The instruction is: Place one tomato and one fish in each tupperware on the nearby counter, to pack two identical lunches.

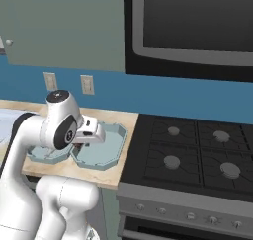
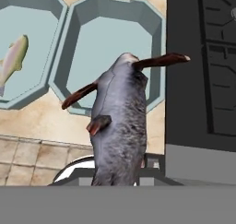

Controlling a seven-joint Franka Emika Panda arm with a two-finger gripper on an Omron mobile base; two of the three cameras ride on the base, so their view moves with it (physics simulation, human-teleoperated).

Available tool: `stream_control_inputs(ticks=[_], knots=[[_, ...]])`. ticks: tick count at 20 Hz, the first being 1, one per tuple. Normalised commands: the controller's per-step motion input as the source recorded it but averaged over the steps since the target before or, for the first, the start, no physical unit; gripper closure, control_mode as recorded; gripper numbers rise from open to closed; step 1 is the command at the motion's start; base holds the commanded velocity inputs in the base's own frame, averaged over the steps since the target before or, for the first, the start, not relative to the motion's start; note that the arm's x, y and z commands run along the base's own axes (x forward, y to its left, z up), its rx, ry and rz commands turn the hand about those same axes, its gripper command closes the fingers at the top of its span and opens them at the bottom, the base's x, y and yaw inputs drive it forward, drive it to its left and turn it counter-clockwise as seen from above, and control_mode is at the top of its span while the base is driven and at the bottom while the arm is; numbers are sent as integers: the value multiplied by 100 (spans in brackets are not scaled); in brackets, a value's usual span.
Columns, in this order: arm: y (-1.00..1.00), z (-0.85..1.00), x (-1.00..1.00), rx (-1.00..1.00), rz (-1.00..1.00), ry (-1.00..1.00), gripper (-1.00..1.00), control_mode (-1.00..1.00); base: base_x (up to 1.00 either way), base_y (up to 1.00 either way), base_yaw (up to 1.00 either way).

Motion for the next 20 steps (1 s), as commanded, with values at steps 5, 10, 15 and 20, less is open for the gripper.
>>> stream_control_inputs(ticks=[5, 10, 15, 20], knots=[[0, -25, 29, 0, 0, 0, 100, -100, 0, 0, 0], [0, -34, 27, 0, 0, 0, 100, -100, 0, 0, 0], [0, -28, 27, 0, 0, 0, 100, -100, 0, 0, 0], [0, -23, 26, 0, 0, 0, 100, -100, 0, 0, 0]])
